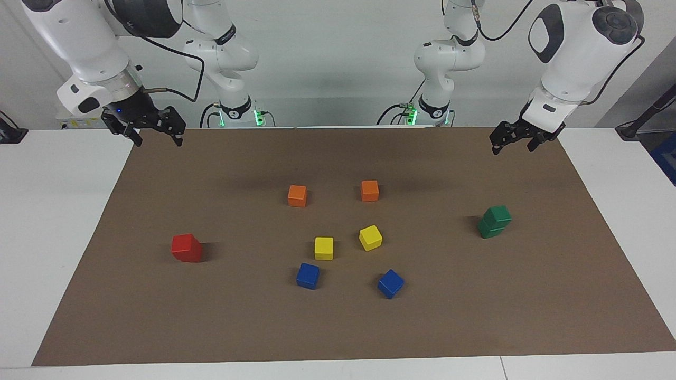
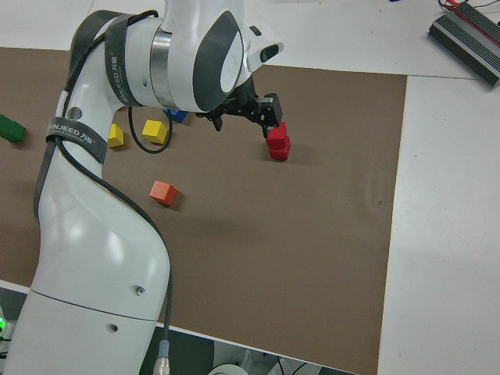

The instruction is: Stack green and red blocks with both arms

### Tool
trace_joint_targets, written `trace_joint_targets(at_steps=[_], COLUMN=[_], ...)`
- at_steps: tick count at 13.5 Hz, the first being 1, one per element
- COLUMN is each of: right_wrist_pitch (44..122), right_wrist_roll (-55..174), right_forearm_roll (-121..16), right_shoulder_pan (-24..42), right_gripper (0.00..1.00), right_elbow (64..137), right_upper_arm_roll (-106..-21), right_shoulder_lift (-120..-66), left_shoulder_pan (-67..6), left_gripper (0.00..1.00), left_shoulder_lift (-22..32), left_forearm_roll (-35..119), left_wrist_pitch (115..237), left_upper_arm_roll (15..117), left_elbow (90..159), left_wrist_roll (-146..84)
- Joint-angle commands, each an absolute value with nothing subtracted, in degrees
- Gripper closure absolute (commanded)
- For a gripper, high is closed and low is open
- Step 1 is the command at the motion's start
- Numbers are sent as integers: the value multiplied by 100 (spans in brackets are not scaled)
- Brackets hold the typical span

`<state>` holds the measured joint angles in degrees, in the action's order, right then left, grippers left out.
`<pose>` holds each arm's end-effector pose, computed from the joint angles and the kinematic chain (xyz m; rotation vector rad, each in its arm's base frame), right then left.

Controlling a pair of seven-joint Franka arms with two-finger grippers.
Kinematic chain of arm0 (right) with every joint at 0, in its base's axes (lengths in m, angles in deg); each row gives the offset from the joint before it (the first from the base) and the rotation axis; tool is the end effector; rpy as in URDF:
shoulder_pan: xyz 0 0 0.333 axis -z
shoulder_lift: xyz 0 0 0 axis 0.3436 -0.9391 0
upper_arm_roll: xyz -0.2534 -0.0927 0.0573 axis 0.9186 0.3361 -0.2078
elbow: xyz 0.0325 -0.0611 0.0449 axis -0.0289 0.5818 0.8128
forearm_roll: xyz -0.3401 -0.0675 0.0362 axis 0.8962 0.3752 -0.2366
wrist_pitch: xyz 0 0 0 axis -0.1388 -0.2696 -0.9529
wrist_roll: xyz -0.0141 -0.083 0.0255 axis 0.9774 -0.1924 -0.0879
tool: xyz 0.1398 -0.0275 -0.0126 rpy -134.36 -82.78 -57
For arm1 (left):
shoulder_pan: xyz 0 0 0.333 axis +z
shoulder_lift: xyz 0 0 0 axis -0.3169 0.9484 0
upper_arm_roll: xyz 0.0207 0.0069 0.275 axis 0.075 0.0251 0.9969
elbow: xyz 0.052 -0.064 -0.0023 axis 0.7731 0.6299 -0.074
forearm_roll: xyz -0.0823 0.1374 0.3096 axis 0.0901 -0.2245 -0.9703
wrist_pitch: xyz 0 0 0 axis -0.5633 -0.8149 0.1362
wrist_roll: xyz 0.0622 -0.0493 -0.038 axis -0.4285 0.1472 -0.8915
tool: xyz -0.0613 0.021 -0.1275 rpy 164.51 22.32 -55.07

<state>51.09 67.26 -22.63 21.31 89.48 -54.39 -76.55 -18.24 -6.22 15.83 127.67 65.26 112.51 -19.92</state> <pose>0.4888 -0.0243 0.5362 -3.1219 0.0647 0.1504 0.4921 -0.0320 0.5075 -3.1174 -0.0130 0.1535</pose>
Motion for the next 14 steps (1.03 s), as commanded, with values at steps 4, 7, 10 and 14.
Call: trace_joint_targets(at_steps=[4,7,10,14], right_wrist_pitch=[4894,5308,5326,5439], right_wrist_roll=[6736,6745,6780,6911], right_forearm_roll=[-2066,-1406,-1458,-1713], right_shoulder_pan=[2256,2282,2370,2405], right_gripper=[0,0,0,0], right_elbow=[8790,8790,8790,8782], right_upper_arm_roll=[-5523,-5874,-5901,-5901], right_shoulder_lift=[-7677,-7695,-7704,-7739], left_shoulder_pan=[-1813,-1804,-1830,-1856], left_gripper=[0,0,0,0], left_shoulder_lift=[-743,-726,-726,-726], left_forearm_roll=[1813,2008,1973,1745], left_wrist_pitch=[12653,12706,12777,12855], left_upper_arm_roll=[6593,6524,6427,6400], left_elbow=[11146,10813,10811,10847], left_wrist_roll=[-1923,-1932,-1924,-1941])
